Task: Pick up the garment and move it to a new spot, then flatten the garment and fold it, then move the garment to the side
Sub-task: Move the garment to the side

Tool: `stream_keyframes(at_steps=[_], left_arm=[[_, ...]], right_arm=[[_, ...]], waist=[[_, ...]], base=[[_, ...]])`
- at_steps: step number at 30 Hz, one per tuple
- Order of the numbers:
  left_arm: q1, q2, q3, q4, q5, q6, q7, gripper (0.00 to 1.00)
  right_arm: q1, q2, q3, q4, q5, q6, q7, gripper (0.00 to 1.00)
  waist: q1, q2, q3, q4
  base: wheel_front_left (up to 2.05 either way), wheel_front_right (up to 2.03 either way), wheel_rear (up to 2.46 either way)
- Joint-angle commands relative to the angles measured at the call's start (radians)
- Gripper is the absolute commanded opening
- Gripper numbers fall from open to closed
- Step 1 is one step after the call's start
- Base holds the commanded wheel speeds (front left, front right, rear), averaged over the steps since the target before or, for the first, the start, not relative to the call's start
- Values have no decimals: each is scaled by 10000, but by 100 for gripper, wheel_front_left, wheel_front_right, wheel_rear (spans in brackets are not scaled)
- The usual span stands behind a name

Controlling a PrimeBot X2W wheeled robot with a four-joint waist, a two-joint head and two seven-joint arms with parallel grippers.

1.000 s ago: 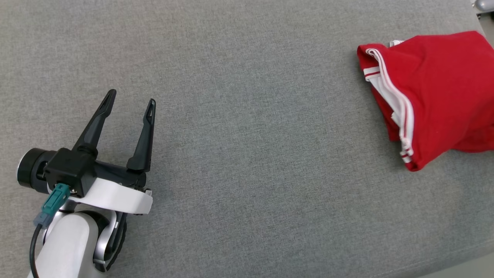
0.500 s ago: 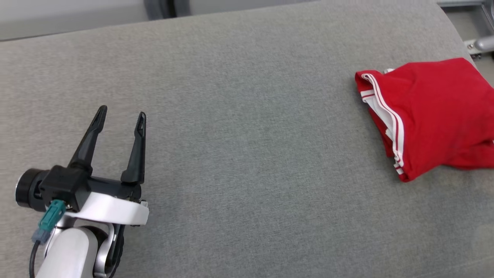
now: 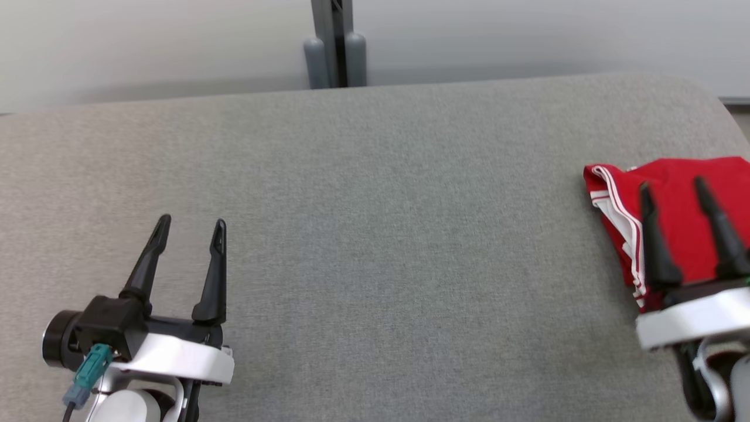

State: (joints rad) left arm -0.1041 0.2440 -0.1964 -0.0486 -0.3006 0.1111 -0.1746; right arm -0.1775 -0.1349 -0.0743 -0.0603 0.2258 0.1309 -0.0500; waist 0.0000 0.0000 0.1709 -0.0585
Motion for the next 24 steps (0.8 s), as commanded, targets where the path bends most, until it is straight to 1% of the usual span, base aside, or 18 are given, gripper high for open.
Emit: stream_keyframes(at_steps=[1, 4, 10, 11, 13, 19, 24], left_arm=[[187, 42, 5, 17, -64, 84, 69, 100], [441, 59, -35, 76, -191, 46, 167, 100], [726, 124, 9, 153, -420, -110, 46, 100], [772, -9, 85, 125, -745, -215, -27, 100], [854, 40, 212, 264, -907, -219, -34, 100], [965, 263, 289, 554, -698, -190, -281, 100], [921, 336, 184, 748, -596, -240, -380, 100]], right_arm=[[417, 151, 152, -120, -183, 2, 97, 100], [1019, 439, 363, -49, -309, 1, -27, 100], [1665, 655, 387, -90, -432, 2, -170, 100], [1740, 687, 381, -113, -457, 2, -174, 100], [1933, 743, 319, -160, -499, 2, -185, 100], [2135, 796, 221, -308, -643, 2, -197, 100], [2301, 815, 136, -382, -725, 2, -79, 100]], waist=[[0, 0, -407, 281], [0, 0, -709, 371], [0, 0, -1100, 445], [0, 0, -1150, 448], [0, 0, -1313, 476], [0, 0, -1496, 533], [0, 0, -1602, 613]], base=[[0, 0, 0], [0, 0, 0], [0, 0, 0], [0, 0, 0], [0, 0, 0], [0, 0, 0], [0, 0, 0]])
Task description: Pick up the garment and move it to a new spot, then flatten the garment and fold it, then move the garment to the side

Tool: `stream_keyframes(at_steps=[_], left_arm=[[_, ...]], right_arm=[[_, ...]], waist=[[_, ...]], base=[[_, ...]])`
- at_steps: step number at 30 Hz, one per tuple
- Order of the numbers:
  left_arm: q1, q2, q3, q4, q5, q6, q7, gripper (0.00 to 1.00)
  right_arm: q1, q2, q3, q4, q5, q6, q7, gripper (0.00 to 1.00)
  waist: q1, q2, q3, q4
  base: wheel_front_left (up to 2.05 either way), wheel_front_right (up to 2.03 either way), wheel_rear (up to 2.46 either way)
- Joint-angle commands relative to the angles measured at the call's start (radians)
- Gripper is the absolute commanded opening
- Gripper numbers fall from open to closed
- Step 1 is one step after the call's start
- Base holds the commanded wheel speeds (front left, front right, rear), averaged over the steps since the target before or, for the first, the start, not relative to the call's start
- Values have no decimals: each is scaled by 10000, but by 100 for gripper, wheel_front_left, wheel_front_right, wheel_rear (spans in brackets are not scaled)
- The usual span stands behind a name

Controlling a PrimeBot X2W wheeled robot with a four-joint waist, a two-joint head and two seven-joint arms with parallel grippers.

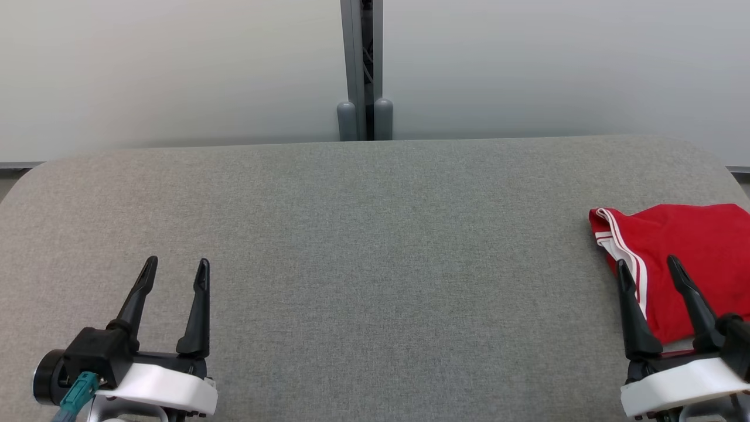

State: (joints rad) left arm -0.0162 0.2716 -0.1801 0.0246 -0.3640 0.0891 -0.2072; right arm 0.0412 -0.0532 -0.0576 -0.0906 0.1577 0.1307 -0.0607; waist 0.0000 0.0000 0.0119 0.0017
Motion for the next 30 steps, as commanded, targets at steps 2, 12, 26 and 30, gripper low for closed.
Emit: stream_keyframes(at_steps=[2, 12, 26, 30], left_arm=[[42, 86, -31, 46, 86, -36, -65, 100], [37, 170, -233, 75, 186, -24, -5, 100], [73, 228, -294, 90, 67, 147, 108, 100], [75, 233, -314, 79, 56, 167, 127, 100]], right_arm=[[116, 1, -62, -105, -51, 4, 60, 100], [315, 8, -183, -21, 218, 4, 173, 100], [356, 10, -225, 55, 323, 4, 248, 100], [370, 9, -204, 72, 336, 4, 261, 100]], waist=[[0, 0, -46, 24], [0, 0, -155, 47], [0, 0, -122, -43], [0, 0, -119, -50]], base=[[0, 0, 0], [0, 0, 0], [0, 0, 0], [0, 0, 0]])
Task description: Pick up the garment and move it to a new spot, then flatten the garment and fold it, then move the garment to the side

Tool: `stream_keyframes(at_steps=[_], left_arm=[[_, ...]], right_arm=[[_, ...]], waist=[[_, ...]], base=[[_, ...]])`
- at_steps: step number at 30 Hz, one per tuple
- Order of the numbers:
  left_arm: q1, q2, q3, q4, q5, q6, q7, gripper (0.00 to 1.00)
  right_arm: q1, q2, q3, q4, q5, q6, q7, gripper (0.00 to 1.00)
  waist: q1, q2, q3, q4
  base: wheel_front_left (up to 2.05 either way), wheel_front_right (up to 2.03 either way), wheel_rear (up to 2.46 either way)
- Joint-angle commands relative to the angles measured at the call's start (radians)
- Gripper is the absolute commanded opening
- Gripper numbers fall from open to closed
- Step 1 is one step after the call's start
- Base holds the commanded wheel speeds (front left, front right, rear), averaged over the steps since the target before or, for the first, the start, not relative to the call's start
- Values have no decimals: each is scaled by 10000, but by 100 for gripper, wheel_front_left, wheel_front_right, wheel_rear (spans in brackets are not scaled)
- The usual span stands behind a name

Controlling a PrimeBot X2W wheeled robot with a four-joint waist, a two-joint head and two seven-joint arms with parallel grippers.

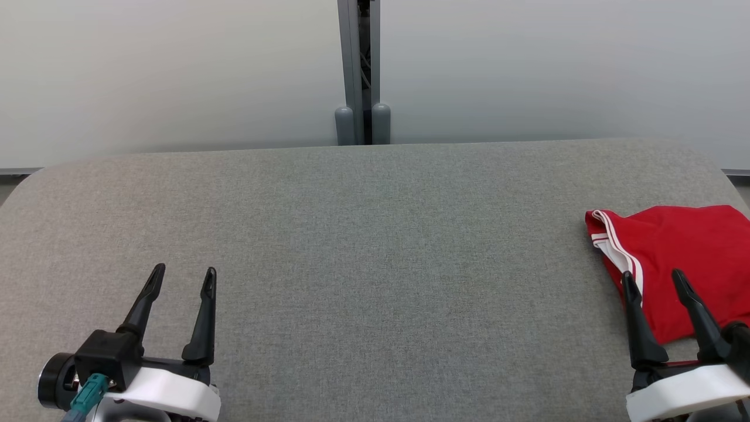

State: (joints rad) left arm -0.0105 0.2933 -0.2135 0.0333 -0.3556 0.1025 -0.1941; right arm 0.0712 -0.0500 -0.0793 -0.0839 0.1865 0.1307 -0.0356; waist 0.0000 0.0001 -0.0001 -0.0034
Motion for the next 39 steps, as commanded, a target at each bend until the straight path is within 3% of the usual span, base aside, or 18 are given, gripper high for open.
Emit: stream_keyframes(at_steps=[1, 7, 8, 39], left_arm=[[17, 23, 5, 0, -24, 39, 10, 100], [-8, 28, -40, 19, -37, 85, 25, 100], [18, -8, -64, 35, -23, 40, 47, 0], [-773, -941, -187, 1247, -4897, -844, -174, 0]], right_arm=[[74, -24, 24, 9, 64, 4, 6, 100], [84, -24, 44, 20, 113, 4, 8, 100], [0, 6, 44, 46, 48, 0, -4, 0], [-1413, -100, -1502, 2046, 4926, 0, 1866, 0]], waist=[[0, -1, 0, 0], [0, -1, -26, 11], [0, -1, -26, 8], [0, -1, -4, 14]], base=[[0, 0, 0], [0, 0, 0], [0, 0, 0], [0, 0, 0]])
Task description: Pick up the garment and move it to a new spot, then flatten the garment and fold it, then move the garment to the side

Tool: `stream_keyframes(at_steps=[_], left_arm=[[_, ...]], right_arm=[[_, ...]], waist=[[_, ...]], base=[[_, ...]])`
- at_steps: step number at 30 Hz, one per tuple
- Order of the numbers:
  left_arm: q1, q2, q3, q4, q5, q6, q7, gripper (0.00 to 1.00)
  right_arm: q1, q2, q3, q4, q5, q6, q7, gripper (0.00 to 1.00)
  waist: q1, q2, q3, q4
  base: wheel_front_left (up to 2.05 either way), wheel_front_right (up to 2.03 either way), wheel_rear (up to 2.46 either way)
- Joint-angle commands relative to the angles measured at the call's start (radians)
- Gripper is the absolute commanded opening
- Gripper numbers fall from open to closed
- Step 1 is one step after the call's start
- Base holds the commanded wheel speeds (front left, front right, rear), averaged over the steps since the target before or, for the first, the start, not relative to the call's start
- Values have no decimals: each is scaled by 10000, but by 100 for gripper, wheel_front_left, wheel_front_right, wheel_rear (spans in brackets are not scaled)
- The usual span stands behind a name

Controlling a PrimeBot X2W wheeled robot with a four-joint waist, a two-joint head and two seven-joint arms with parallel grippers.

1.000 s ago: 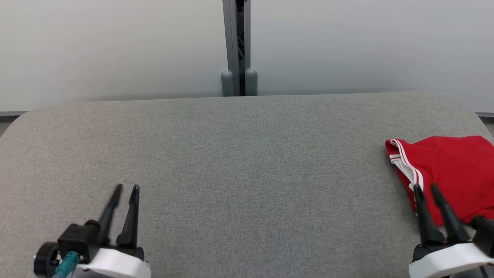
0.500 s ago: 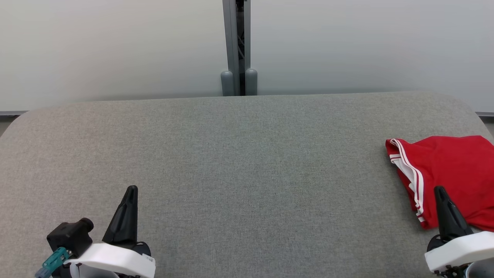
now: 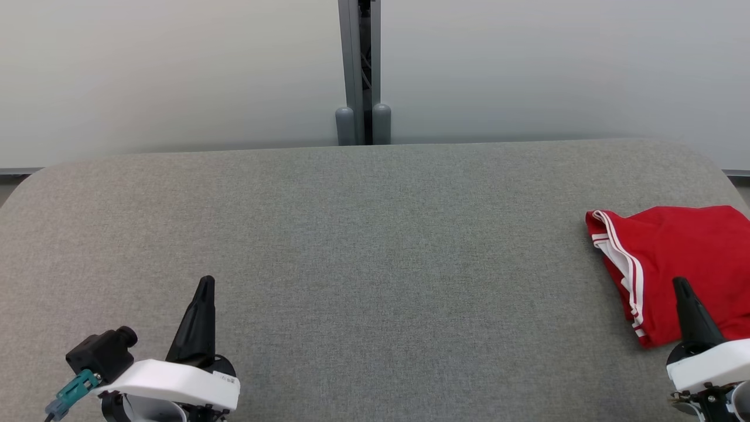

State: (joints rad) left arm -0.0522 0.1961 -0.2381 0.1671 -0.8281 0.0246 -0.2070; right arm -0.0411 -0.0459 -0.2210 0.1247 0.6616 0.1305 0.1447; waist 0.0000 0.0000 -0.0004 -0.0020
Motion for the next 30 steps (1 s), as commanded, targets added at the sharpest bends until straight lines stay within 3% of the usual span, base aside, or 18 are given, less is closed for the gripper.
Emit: stream_keyframes(at_steps=[1, 30], left_arm=[[-384, 8, 55, -70, -307, -89, -54, 0], [-961, -607, -20, 601, -3710, -719, -248, 0]], right_arm=[[-331, -147, -127, 9, 308, 2, 112, 0], [-1297, -319, -1094, 1334, 3833, 7, 1344, 0]], waist=[[0, 0, 1, 1], [0, 0, 25, 8]], base=[[0, 0, 0], [0, 0, 0]])
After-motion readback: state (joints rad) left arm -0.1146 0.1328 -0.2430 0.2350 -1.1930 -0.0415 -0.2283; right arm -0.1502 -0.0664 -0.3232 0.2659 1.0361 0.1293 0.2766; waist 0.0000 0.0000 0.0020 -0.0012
